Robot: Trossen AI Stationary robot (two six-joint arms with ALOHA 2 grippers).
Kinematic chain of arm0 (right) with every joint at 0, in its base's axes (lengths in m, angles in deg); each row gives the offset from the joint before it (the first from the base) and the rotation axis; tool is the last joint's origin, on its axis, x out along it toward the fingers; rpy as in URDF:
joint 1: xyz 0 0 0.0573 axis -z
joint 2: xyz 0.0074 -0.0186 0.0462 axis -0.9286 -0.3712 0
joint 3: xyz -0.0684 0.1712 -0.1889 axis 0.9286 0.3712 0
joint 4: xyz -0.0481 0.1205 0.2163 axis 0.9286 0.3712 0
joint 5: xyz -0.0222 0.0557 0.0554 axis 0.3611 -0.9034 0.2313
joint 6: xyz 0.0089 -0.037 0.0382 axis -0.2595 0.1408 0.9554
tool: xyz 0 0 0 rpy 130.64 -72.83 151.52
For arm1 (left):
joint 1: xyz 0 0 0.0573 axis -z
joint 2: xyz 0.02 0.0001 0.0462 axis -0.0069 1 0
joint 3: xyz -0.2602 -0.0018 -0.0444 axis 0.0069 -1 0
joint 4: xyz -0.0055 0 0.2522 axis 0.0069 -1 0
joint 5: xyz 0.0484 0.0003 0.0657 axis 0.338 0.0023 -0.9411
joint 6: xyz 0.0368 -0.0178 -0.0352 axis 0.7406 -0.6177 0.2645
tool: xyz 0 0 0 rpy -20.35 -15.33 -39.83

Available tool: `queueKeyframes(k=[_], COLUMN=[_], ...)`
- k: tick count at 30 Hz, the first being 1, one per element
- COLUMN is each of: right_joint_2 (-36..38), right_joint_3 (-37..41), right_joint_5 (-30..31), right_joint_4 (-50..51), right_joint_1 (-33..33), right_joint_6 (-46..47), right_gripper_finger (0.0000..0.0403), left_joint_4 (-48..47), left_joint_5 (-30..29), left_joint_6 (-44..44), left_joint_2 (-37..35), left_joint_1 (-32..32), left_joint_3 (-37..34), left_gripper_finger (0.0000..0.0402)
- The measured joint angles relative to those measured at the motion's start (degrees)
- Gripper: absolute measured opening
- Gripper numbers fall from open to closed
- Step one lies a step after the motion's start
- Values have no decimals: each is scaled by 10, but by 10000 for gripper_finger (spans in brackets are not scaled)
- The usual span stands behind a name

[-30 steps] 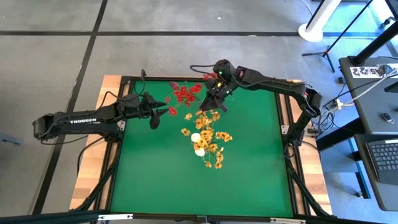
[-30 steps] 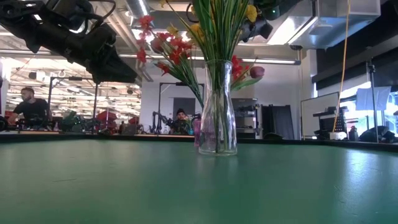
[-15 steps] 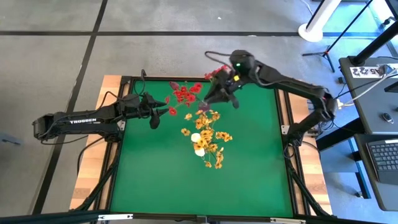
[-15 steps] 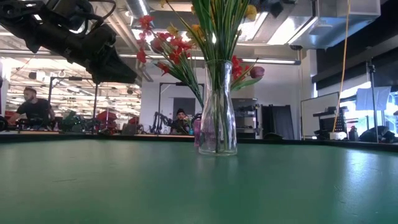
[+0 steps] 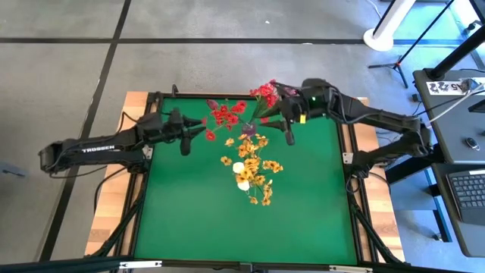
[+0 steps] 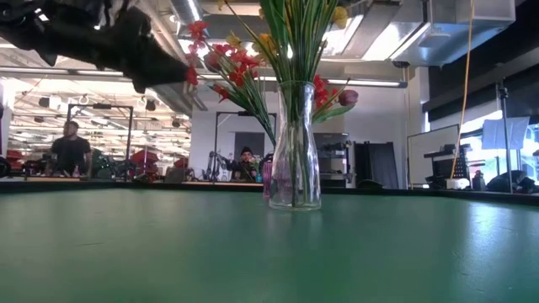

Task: Sort flowers into vase by color
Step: Return to Home Position

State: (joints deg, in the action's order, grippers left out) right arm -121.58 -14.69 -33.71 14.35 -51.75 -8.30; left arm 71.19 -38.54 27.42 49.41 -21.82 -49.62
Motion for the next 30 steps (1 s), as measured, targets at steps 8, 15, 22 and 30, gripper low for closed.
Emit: queueKeyframes(k=[8,15,22,30], right_joint_2=[147,297,366,471], right_joint_3=[173,337,452,486], right_joint_5=[91,113,142,218], right_joint_4=[-89,-225,-265,-266], right_joint_1=[0,0,0,1], right_joint_6=[40,98,175,130], right_gripper_finger=[106,106,106,36], left_joint_4=[16,49,86,-15], left_joint_5=[2,13,90,87], left_joint_6=[-30,-33,-31,-13], left_joint_2=[-34,-35,-34,-78], left_joint_1=[-16,-16,-16,-20], left_joint_3=[0,0,0,11], left_gripper_finger=[67,12,2,1])
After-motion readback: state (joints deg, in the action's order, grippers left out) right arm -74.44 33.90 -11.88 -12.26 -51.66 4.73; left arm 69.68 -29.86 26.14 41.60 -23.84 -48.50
